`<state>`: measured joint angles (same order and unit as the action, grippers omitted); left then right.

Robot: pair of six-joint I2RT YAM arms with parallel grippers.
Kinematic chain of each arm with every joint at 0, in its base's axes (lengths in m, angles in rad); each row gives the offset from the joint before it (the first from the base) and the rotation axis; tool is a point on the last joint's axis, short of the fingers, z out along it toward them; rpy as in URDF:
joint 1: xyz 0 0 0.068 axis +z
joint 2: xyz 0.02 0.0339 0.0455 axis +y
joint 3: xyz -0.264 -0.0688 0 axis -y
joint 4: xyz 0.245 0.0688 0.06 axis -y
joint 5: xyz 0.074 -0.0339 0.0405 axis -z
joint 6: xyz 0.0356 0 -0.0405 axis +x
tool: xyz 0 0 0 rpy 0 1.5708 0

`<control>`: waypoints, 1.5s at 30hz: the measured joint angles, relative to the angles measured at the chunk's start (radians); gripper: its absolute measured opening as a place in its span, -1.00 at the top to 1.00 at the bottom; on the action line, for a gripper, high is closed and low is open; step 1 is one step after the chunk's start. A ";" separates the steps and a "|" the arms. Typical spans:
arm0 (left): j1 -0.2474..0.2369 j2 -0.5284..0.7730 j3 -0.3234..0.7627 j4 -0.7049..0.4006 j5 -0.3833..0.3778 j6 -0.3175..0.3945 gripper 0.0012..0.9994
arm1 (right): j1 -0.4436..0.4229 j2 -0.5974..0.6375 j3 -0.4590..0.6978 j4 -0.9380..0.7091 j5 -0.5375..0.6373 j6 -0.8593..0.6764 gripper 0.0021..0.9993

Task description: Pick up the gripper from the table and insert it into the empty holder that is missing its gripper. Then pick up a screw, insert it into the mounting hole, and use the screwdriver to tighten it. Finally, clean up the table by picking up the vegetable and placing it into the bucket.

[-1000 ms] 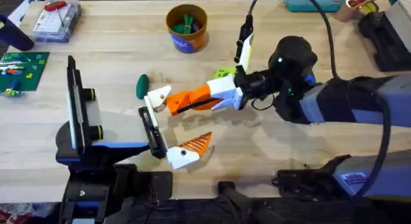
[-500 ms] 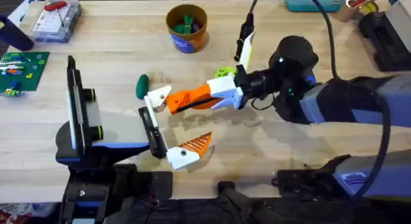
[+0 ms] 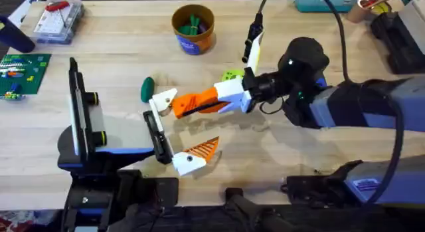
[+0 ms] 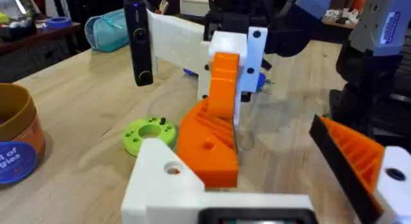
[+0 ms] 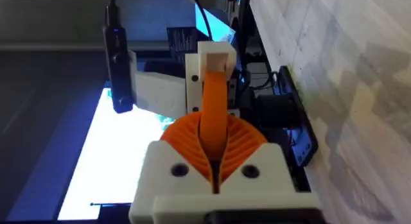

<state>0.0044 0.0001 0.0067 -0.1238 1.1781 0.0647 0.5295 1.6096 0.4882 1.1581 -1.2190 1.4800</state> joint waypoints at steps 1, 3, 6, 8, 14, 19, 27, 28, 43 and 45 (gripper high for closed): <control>0.000 0.000 0.000 0.000 0.000 0.000 -0.98 | 0.000 0.000 0.000 0.000 0.000 -0.006 0.96; 0.000 0.000 0.000 0.000 0.000 0.000 -0.98 | 0.001 0.000 0.000 0.000 0.002 -0.014 0.96; 0.000 0.000 0.000 0.000 0.000 0.000 -0.98 | 0.006 0.000 0.000 -0.001 0.008 -0.021 0.96; 0.000 0.000 0.000 0.000 0.000 0.000 -0.98 | 0.012 0.000 0.000 -0.004 0.018 -0.022 0.96; 0.000 0.000 0.000 0.001 -0.013 0.000 -0.98 | 0.023 0.000 0.000 -0.005 0.049 -0.023 0.96; 0.000 0.000 0.000 0.003 -0.023 0.000 -0.98 | 0.027 0.000 0.000 -0.006 0.070 -0.026 0.96; 0.000 0.000 0.000 0.004 -0.031 0.000 -0.98 | 0.031 0.000 0.000 -0.007 0.095 -0.028 0.96; 0.000 0.000 0.000 0.004 -0.032 0.000 -0.98 | 0.031 0.000 -0.001 -0.008 0.099 -0.029 0.96; 0.000 0.000 0.000 0.003 -0.022 -0.019 -0.98 | 0.048 0.000 0.000 -0.048 0.143 -0.037 0.96; 0.000 0.000 0.000 0.002 -0.021 -0.019 -0.98 | 0.051 0.001 0.000 -0.048 0.147 -0.037 0.96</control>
<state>0.0044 0.0000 0.0067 -0.1213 1.1568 0.0452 0.5805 1.6103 0.4881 1.1105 -1.0716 1.4431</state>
